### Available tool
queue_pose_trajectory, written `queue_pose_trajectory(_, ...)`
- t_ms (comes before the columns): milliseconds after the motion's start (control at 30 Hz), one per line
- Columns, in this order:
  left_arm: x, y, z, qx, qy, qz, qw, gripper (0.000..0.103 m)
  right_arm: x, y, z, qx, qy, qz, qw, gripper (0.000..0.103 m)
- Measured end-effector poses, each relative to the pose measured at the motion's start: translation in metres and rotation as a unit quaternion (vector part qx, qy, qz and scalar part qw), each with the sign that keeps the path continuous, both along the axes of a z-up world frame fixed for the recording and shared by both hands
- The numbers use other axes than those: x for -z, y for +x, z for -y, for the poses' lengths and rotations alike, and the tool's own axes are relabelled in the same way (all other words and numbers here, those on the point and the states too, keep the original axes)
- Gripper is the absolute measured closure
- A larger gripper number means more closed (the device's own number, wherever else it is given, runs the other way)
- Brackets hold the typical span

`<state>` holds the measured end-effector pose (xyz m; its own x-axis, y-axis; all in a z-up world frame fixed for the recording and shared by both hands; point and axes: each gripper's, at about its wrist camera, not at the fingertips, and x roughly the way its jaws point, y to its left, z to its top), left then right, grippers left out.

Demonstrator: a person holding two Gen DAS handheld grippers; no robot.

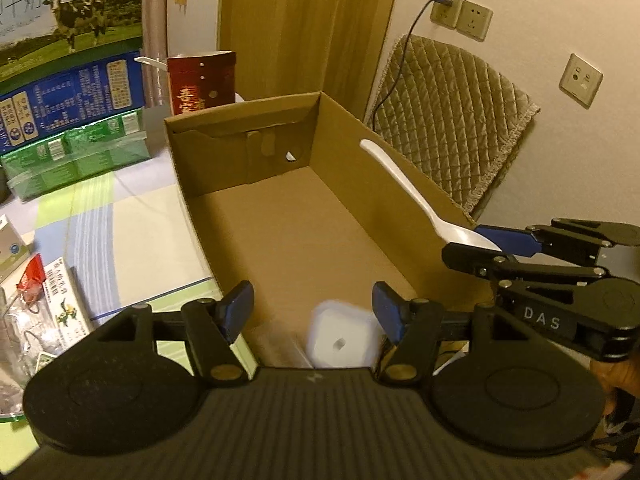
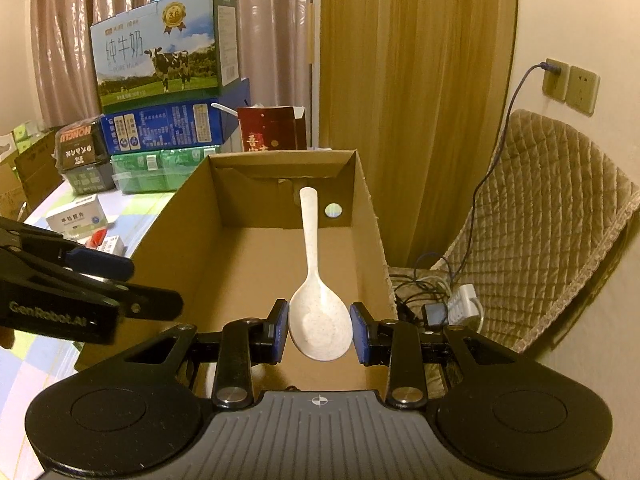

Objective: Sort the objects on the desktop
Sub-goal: 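Carry both items to the cardboard box while the left tool releases the charger inside, then open the right tool to drop the white spoon into the cardboard box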

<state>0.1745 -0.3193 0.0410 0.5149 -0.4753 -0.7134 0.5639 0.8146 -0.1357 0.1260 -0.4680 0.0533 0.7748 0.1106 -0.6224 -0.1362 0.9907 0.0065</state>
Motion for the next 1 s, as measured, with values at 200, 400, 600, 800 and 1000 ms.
queue_pose_trajectory(200, -0.006, -0.002, -0.01, -0.006, 0.002, 0.007, 1.0, 0.042, -0.001, -0.001, -0.007, -0.006, 0.002, 0.001, 1.0, 0.073)
queue_pose_trajectory(400, -0.008, -0.003, -0.016, -0.009, 0.001, 0.009, 0.9999, 0.042, -0.002, 0.001, -0.011, -0.009, 0.0, 0.003, 1.0, 0.073)
queue_pose_trajectory(600, -0.007, -0.005, -0.02, -0.011, 0.002, 0.009, 0.9999, 0.042, -0.001, 0.002, -0.008, 0.005, 0.003, 0.011, 1.0, 0.065)
queue_pose_trajectory(800, -0.005, -0.008, -0.029, -0.016, 0.002, 0.007, 0.9998, 0.042, 0.001, -0.01, -0.003, 0.01, 0.006, 0.007, 1.0, 0.06)
queue_pose_trajectory(1000, -0.006, -0.017, -0.041, -0.022, 0.002, 0.007, 0.9997, 0.04, 0.001, -0.029, -0.006, 0.011, 0.012, 0.003, 1.0, 0.057)
